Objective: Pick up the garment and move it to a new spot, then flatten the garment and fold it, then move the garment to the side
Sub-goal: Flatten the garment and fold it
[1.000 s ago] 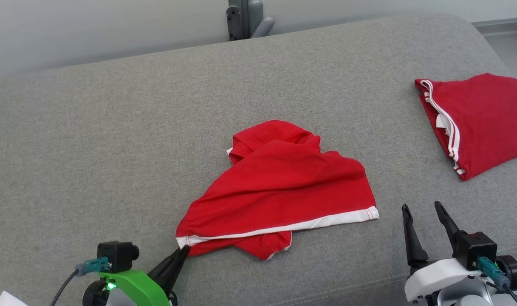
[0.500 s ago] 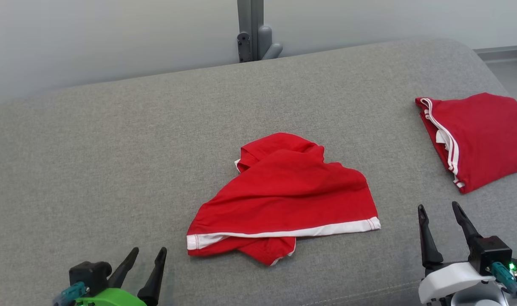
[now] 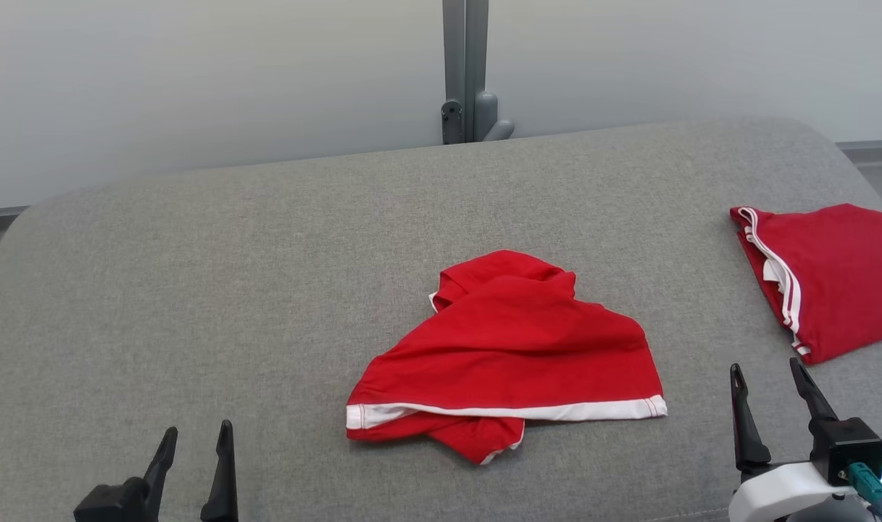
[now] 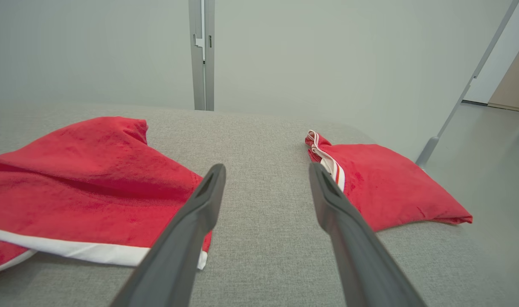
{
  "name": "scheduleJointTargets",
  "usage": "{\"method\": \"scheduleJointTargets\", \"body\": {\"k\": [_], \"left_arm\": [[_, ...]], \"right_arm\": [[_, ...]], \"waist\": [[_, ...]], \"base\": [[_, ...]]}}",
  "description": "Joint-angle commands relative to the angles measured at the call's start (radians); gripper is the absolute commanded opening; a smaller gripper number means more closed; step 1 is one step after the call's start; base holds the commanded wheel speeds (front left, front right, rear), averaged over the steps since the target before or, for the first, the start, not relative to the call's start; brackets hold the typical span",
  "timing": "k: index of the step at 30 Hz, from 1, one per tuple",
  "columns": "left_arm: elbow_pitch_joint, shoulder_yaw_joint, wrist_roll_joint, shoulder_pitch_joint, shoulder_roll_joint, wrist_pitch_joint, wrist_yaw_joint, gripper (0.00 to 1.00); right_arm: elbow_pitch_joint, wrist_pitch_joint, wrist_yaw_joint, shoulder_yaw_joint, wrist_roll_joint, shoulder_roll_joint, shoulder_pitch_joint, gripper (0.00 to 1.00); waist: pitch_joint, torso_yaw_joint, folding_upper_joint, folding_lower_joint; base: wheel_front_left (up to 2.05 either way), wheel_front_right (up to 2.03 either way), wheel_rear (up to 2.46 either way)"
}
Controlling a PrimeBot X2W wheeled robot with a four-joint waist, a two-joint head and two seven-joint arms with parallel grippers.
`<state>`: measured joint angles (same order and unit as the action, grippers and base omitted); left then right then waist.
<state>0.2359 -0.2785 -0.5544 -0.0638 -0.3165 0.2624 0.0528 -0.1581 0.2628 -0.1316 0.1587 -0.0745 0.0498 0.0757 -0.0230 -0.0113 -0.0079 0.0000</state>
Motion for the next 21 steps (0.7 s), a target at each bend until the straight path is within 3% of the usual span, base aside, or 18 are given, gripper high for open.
{"method": "scheduleJointTargets", "body": {"k": [1,11,21], "left_arm": [[-0.008,0.031,0.031,-0.029,0.019,0.003,-0.016,1.00],[0.012,0.163,0.190,-0.121,0.135,0.003,-0.162,1.00],[0.025,0.189,0.223,-0.100,0.157,0.003,-0.184,1.00]], "right_arm": [[-0.004,0.003,0.002,-0.007,0.002,0.002,0.011,1.00],[-0.080,0.003,0.002,-0.049,0.045,0.002,0.054,1.00],[-0.090,0.003,0.002,-0.054,0.050,0.002,0.037,1.00]], "waist": [[-0.015,0.012,0.0079,0.0000],[-0.043,0.030,0.0079,0.0000],[-0.036,0.020,0.0079,0.0000]], "base": [[0.00,0.00,0.00],[0.00,0.00,0.00],[0.00,0.00,0.00]]}}
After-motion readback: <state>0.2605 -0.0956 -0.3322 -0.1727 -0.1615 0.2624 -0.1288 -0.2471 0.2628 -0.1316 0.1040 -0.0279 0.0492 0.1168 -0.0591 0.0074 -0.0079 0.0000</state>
